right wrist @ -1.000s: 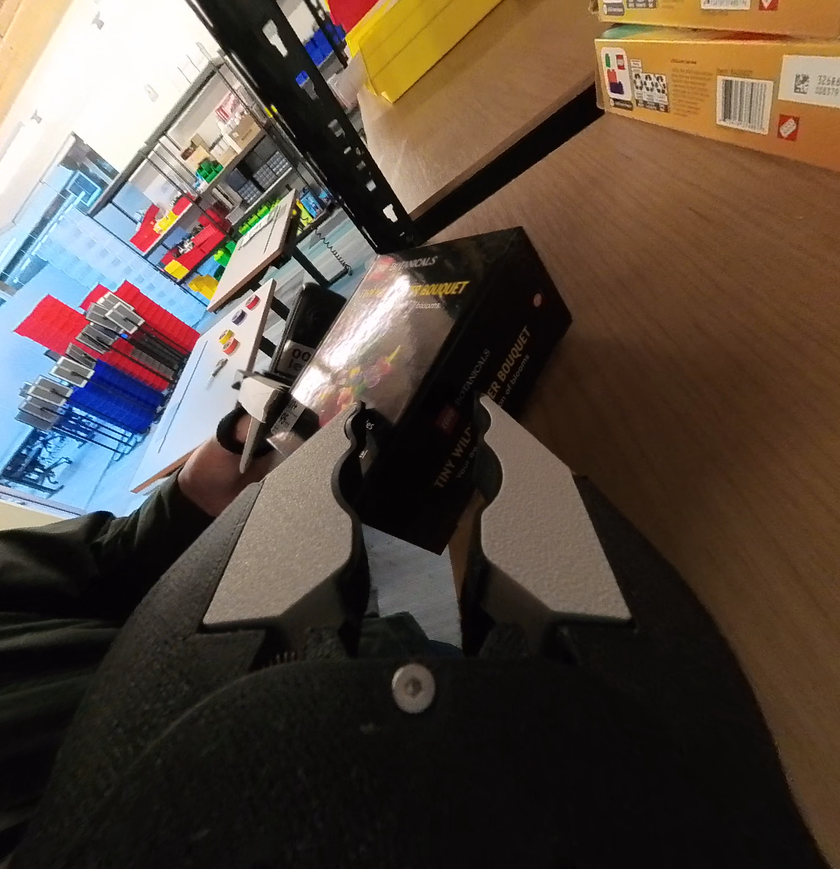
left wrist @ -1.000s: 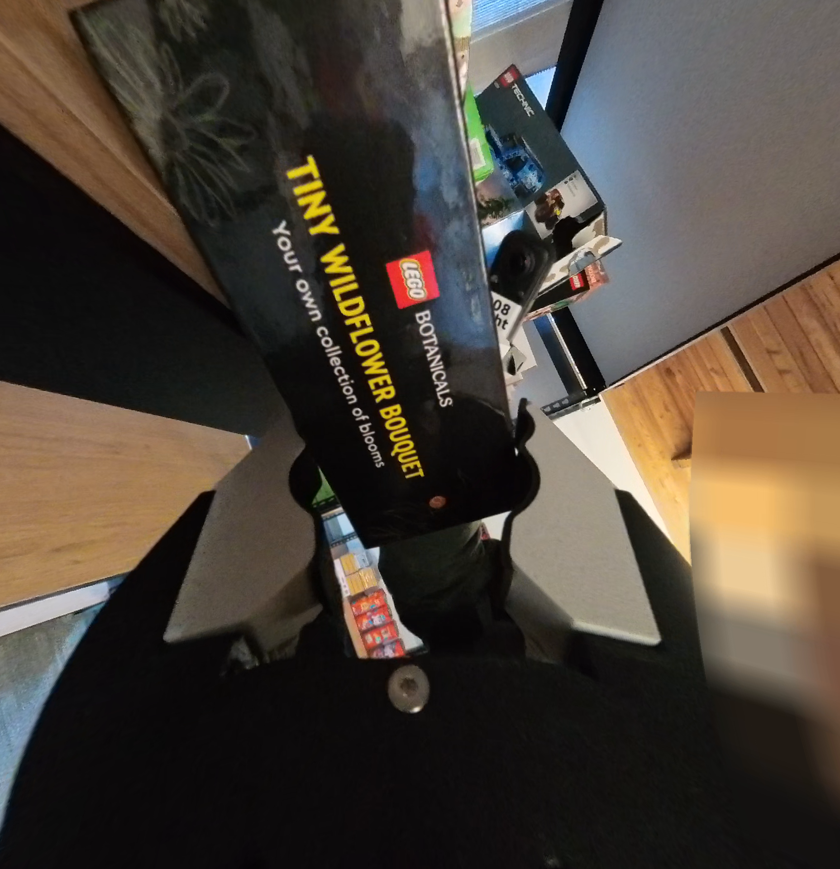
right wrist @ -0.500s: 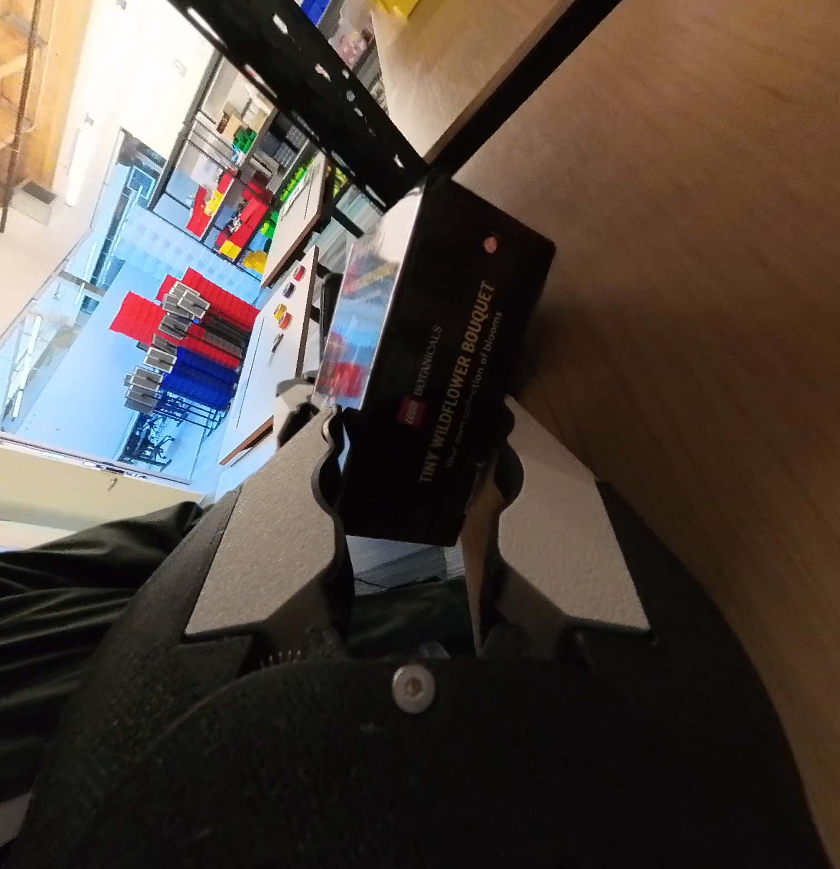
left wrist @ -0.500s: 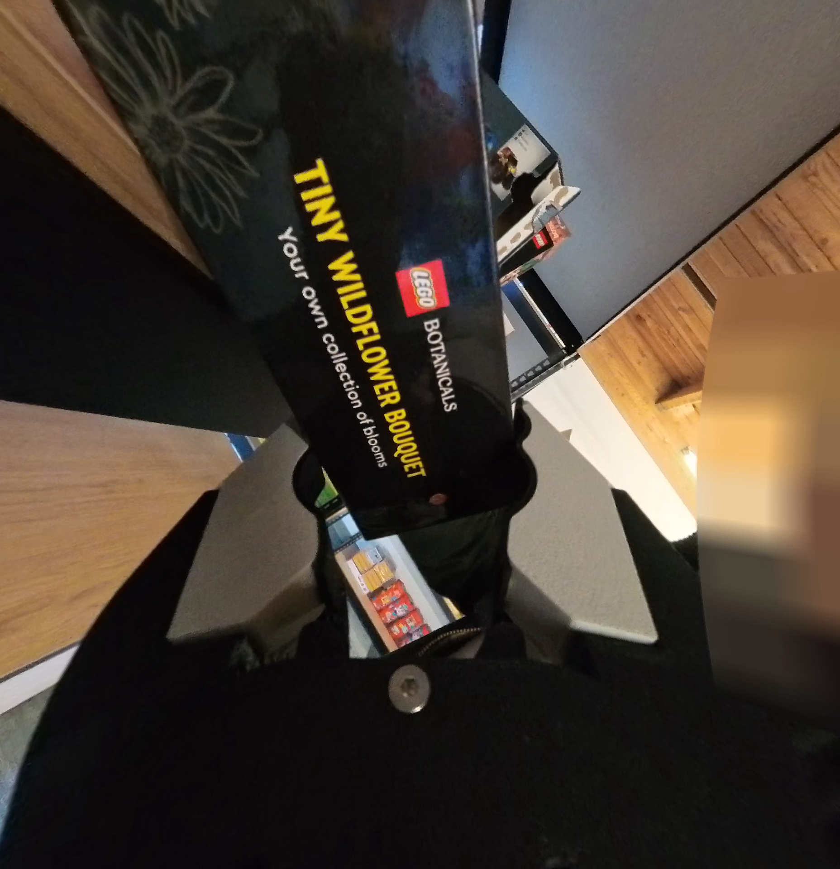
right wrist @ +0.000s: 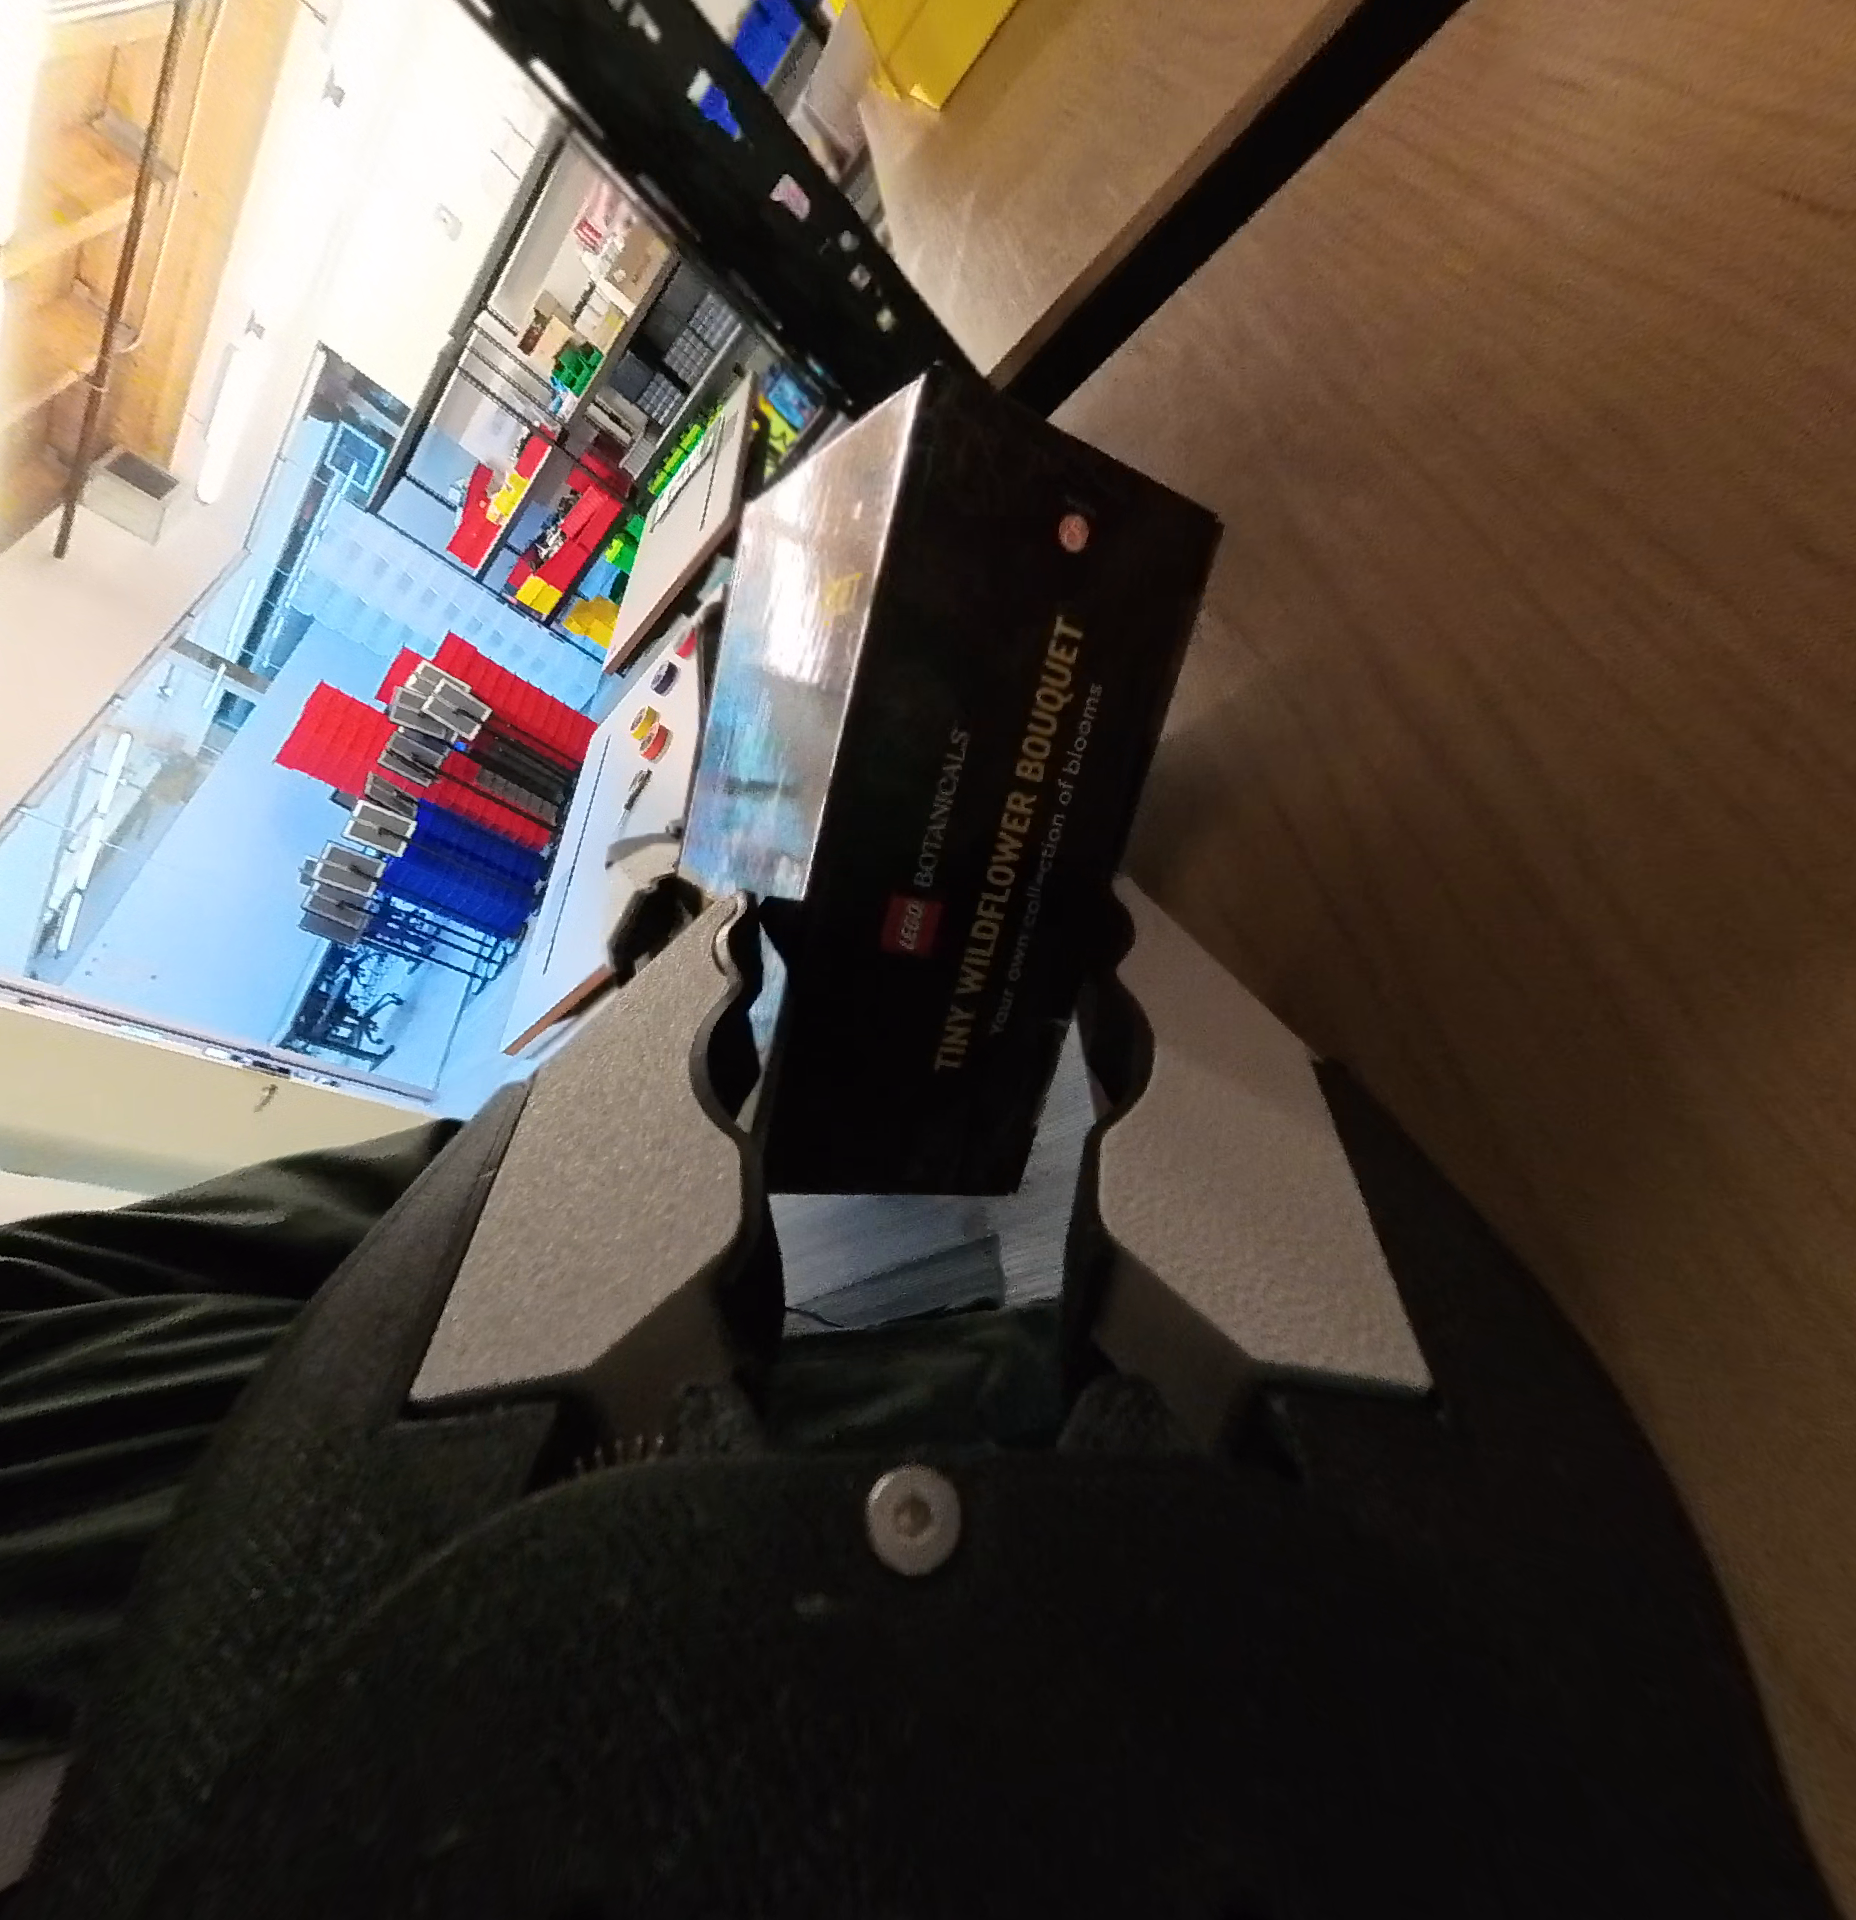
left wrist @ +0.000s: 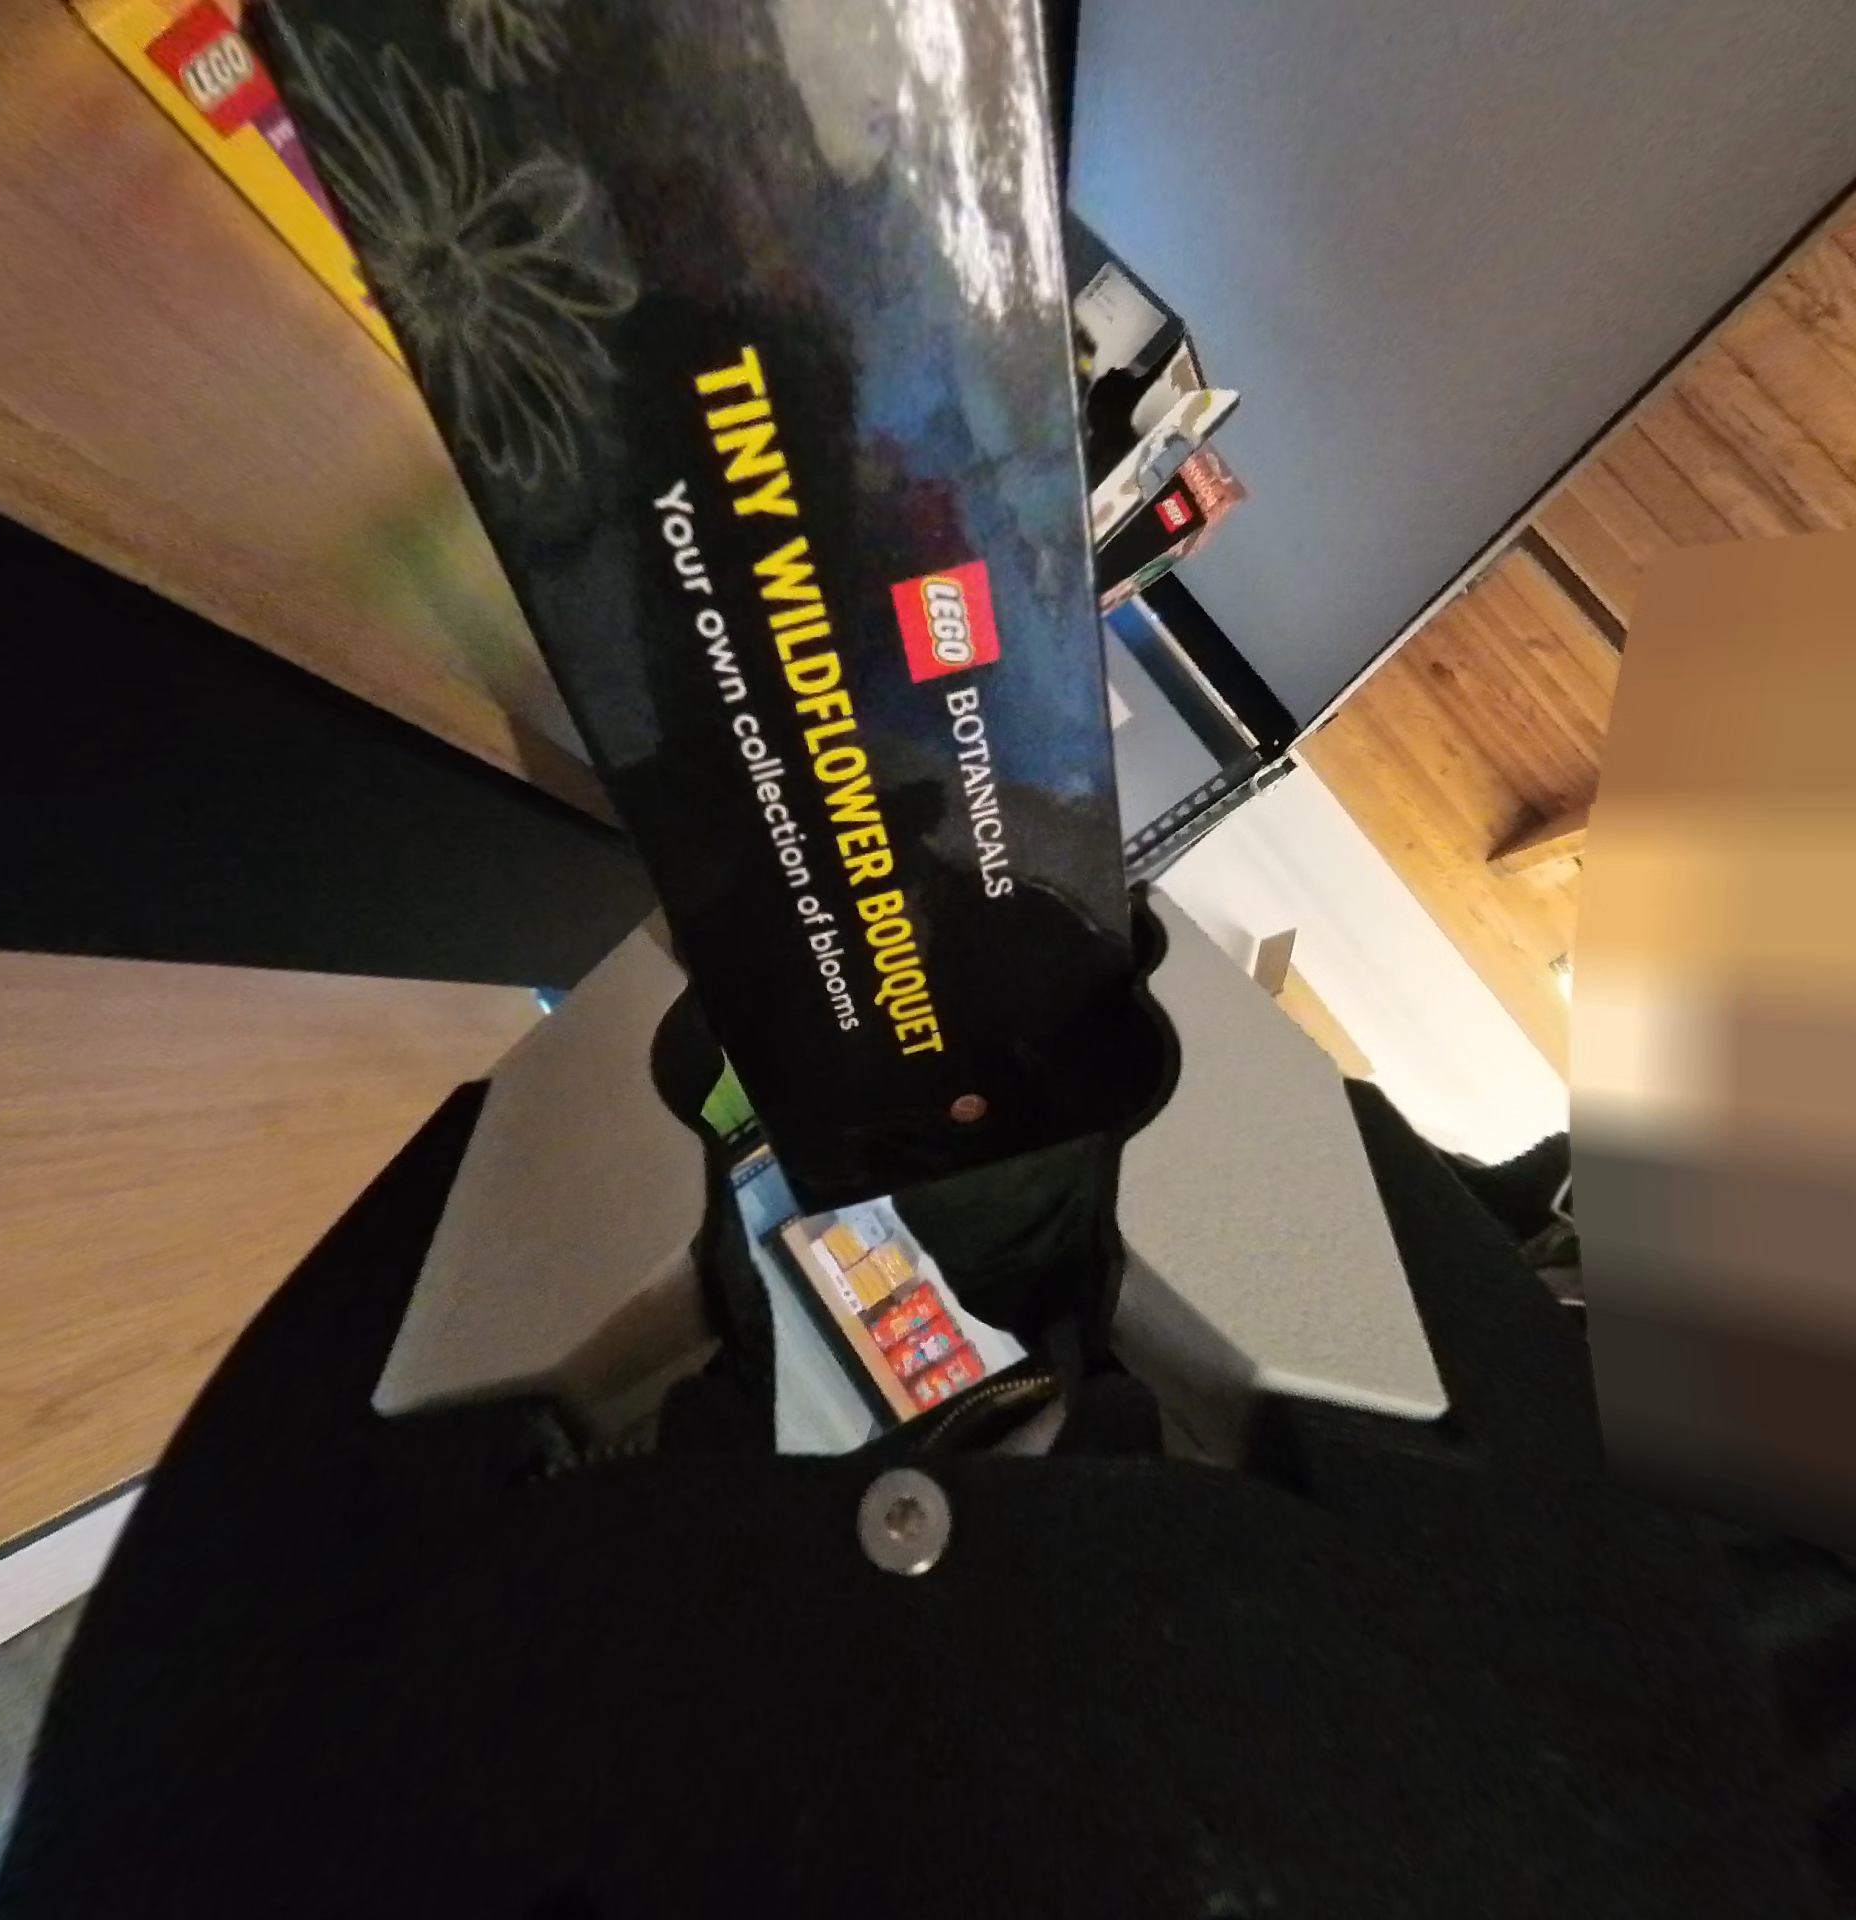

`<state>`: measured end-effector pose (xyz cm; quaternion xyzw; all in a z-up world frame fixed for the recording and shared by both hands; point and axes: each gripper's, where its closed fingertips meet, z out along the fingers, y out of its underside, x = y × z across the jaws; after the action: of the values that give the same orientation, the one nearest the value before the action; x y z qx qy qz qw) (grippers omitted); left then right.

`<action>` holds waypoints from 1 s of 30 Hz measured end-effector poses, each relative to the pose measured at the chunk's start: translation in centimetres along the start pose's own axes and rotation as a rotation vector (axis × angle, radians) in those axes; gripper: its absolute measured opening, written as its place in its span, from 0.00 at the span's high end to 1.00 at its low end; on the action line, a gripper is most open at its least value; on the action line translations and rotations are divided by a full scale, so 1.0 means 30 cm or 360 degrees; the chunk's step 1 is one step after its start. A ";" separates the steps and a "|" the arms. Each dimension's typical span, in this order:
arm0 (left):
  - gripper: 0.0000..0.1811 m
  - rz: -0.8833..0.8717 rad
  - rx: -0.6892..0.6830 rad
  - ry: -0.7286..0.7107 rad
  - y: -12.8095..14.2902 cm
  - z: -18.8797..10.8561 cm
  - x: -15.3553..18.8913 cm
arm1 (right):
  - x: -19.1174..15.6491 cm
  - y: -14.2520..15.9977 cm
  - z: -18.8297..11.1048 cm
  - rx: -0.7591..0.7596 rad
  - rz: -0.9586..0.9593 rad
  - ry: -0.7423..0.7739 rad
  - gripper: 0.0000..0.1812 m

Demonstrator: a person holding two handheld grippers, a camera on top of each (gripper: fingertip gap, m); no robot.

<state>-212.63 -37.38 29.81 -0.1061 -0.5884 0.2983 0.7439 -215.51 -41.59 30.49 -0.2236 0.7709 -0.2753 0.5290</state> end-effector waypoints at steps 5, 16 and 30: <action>0.58 -0.0133 -0.0033 -0.0011 0.017 0.036 -0.039 | 0.053 0.006 -0.025 -0.0011 0.0077 0.0047 0.65; 0.49 -0.0329 0.0048 0.0061 0.013 0.084 -0.049 | 0.062 0.027 -0.037 -0.0116 0.0052 0.0060 0.63; 0.52 -0.0436 0.0035 0.0253 0.037 0.071 0.015 | -0.036 0.002 -0.060 0.0072 0.0199 -0.0255 0.66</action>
<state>-214.93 -36.64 30.23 -0.0400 -0.5334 0.1911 0.8230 -216.82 -40.51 31.71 -0.1845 0.7321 -0.2405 0.6101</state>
